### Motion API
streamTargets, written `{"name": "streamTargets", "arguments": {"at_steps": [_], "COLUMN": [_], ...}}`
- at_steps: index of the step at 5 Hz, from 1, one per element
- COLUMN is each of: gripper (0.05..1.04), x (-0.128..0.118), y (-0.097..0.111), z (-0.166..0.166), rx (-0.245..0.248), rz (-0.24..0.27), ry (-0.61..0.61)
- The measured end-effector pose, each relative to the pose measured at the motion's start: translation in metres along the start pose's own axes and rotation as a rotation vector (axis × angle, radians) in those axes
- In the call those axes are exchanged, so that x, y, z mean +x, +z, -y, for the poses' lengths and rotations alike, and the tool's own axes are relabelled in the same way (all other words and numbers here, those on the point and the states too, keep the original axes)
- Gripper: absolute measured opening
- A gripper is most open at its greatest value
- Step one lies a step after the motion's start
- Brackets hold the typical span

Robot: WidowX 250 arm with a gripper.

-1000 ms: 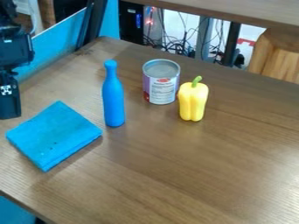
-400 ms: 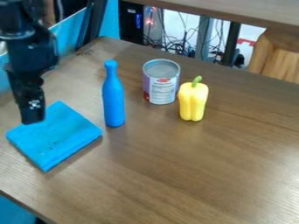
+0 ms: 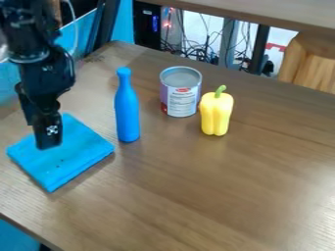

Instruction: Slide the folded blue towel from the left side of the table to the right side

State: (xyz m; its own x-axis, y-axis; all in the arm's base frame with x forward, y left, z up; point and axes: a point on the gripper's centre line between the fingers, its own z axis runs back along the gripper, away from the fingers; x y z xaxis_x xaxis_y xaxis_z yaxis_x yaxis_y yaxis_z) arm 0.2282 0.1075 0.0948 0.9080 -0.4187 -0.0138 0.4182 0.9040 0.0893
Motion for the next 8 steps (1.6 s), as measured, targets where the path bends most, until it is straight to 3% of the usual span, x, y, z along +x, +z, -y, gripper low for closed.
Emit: {"name": "streamTargets", "arguments": {"at_steps": [3,4,8], "gripper": [1.004,1.004,1.004], "x": [0.004,0.012,0.089], "y": [-0.038,-0.040,-0.025], "z": [-0.005,0.003,0.121], "rx": [-0.024,-0.030,-0.067], "rz": [0.008,0.027,0.097], "ry": [0.003,-0.028,-0.341]}}
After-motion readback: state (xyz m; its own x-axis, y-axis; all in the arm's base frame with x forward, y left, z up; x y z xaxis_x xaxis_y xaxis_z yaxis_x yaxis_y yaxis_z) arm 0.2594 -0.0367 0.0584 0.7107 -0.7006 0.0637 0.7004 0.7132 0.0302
